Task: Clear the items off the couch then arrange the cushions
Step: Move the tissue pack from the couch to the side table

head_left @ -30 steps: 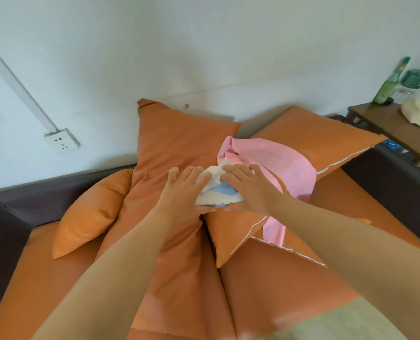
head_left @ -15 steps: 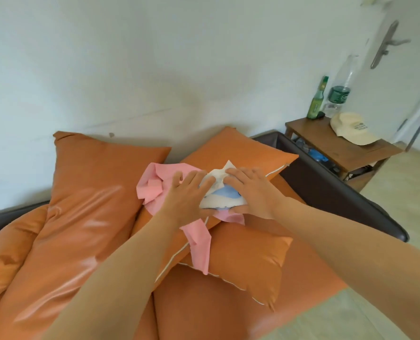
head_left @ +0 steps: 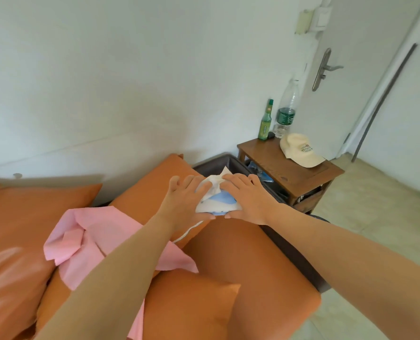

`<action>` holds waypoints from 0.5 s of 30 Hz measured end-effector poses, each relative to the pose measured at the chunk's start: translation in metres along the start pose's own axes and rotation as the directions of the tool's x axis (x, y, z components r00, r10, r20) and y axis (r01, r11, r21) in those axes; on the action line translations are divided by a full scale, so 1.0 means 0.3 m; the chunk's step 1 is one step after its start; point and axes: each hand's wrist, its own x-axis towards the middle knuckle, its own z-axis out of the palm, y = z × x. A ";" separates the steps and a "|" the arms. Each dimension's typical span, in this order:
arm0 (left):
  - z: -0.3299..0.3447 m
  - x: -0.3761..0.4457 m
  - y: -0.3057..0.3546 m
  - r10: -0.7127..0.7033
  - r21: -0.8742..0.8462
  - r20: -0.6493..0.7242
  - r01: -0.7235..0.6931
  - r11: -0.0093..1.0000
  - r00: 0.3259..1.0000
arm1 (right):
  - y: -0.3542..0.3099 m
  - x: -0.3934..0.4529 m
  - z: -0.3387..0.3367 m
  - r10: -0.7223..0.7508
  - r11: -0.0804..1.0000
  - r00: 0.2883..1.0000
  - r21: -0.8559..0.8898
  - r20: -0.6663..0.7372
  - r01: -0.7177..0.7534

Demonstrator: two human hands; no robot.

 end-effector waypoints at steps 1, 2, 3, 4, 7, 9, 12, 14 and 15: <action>0.013 0.045 0.022 0.006 -0.007 -0.002 -0.006 1.000 1.000 | 0.051 -0.006 0.001 0.007 1.000 1.000 -0.003 0.001 -0.007; 0.025 0.090 0.045 0.013 -0.009 -0.009 -0.013 1.000 1.000 | 0.101 -0.012 0.001 0.009 1.000 1.000 -0.005 0.001 -0.009; 0.038 0.135 0.067 0.018 -0.008 -0.019 -0.018 1.000 1.000 | 0.151 -0.018 -0.001 0.009 1.000 1.000 -0.004 -0.001 -0.009; 0.051 0.179 0.091 0.018 -0.009 -0.025 -0.019 1.000 1.000 | 0.202 -0.026 -0.002 0.009 1.000 1.000 0.001 -0.004 -0.009; 0.097 0.303 0.182 0.005 -0.005 -0.013 -0.005 1.000 1.000 | 0.364 -0.054 0.008 0.003 0.999 1.000 0.032 0.001 -0.003; 0.138 0.377 0.251 -0.008 0.008 -0.013 0.008 1.000 1.000 | 0.476 -0.074 0.018 -0.014 0.999 1.000 0.046 0.020 0.013; 0.186 0.491 0.352 -0.032 0.026 -0.032 0.033 0.999 0.999 | 0.644 -0.098 0.024 -0.050 0.998 0.998 0.037 0.041 0.049; 0.209 0.561 0.417 -0.069 0.031 -0.035 0.070 0.997 0.997 | 0.747 -0.109 0.025 -0.086 0.996 0.995 0.027 0.047 0.085; 0.221 0.591 0.445 -0.090 0.032 -0.035 0.091 0.995 0.995 | 0.793 -0.111 0.026 -0.098 0.995 0.994 0.023 0.050 0.096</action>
